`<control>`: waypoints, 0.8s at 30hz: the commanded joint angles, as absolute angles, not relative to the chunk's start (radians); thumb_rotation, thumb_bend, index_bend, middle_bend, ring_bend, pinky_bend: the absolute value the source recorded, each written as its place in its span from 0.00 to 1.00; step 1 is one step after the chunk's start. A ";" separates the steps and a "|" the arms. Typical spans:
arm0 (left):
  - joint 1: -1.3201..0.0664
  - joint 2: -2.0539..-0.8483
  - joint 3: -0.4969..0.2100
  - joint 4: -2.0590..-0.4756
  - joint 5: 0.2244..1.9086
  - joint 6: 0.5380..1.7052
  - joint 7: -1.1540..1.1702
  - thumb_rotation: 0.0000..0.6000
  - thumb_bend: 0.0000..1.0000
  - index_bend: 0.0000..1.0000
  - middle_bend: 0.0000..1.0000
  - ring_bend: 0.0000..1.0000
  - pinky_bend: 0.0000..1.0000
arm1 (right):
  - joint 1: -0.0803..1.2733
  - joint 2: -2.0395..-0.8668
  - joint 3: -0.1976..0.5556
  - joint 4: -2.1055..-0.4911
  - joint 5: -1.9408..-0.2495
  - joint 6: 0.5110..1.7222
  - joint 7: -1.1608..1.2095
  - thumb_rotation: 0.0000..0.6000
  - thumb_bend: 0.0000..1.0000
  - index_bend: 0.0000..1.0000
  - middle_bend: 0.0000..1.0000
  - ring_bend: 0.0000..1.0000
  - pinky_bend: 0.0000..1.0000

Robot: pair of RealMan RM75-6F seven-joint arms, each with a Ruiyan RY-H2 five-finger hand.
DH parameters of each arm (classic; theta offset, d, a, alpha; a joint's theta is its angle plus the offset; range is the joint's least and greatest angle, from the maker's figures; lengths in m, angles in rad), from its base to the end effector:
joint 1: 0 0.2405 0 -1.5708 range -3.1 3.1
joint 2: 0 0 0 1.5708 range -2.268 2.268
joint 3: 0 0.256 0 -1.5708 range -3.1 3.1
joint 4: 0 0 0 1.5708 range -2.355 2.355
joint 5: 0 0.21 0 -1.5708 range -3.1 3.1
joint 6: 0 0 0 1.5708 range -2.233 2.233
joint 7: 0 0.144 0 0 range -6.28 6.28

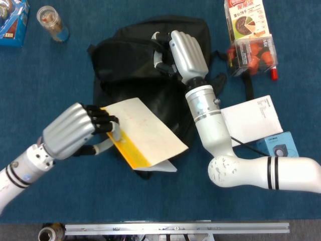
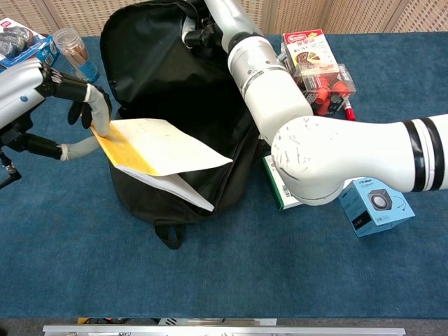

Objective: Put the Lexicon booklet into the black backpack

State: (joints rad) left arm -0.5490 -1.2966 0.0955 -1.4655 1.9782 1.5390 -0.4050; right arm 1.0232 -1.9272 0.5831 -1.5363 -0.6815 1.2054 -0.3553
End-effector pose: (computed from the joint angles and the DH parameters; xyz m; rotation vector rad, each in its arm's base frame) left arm -0.1778 0.2384 0.0782 -2.0901 -0.8296 -1.6499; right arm 0.0319 -0.3561 -0.0463 1.3804 -1.5208 1.4324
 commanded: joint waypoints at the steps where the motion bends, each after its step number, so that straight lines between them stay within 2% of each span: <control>1: -0.575 -1.315 0.079 -1.488 1.962 1.501 -0.406 1.00 0.35 0.65 0.66 0.60 0.68 | 1.023 -1.928 0.584 -1.540 -0.681 1.207 -0.352 1.00 0.73 0.73 0.62 0.64 0.87; 13: -0.633 -1.379 -0.028 -1.478 1.804 1.401 -0.415 1.00 0.35 0.65 0.66 0.60 0.69 | 1.002 -1.907 0.582 -1.604 -0.695 1.210 -0.325 1.00 0.73 0.73 0.62 0.64 0.87; 24: -0.562 -1.499 -0.041 -1.296 1.748 1.483 -0.290 1.00 0.35 0.66 0.67 0.60 0.69 | 0.991 -1.884 0.608 -1.643 -0.677 1.205 -0.291 1.00 0.73 0.73 0.62 0.64 0.87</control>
